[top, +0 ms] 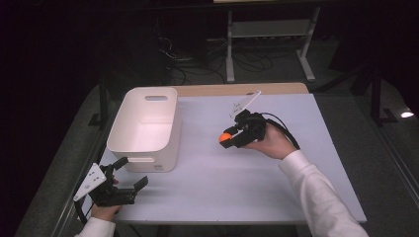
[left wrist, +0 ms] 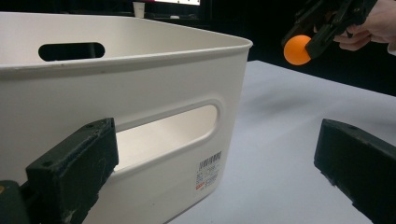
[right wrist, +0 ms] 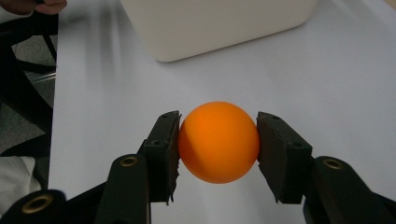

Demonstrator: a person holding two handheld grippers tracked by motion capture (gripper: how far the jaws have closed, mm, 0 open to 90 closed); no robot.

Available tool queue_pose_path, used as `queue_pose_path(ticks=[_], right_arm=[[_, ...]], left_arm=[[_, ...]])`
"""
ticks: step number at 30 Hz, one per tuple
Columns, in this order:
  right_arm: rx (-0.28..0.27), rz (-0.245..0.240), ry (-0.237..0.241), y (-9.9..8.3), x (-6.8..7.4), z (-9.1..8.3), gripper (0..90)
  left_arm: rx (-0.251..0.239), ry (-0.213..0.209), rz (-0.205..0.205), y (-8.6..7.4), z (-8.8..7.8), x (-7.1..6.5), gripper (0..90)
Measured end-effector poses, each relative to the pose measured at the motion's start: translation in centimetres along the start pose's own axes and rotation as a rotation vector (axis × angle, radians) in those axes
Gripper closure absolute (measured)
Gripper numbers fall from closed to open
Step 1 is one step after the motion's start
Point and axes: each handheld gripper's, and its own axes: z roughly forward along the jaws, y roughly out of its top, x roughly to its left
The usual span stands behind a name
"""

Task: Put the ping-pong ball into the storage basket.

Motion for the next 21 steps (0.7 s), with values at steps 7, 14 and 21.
queue_pose_path(ticks=[7, 14, 21], right_arm=[[0.001, -0.025, 0.002, 0.8, 0.0, -0.3, 49.9], [-0.008, -0.036, 0.010, 1.8, 0.1, -0.6, 49.9], [-0.018, -0.053, 0.019, 2.9, 0.1, -0.5, 49.9]], left_arm=[[-0.004, -0.001, -0.005, 0.0, 0.0, 0.0, 0.0], [-0.002, 0.000, -0.004, 0.0, 0.0, 0.0, 0.0], [-0.013, -0.004, -0.016, 0.0, 0.0, 0.0, 0.0]])
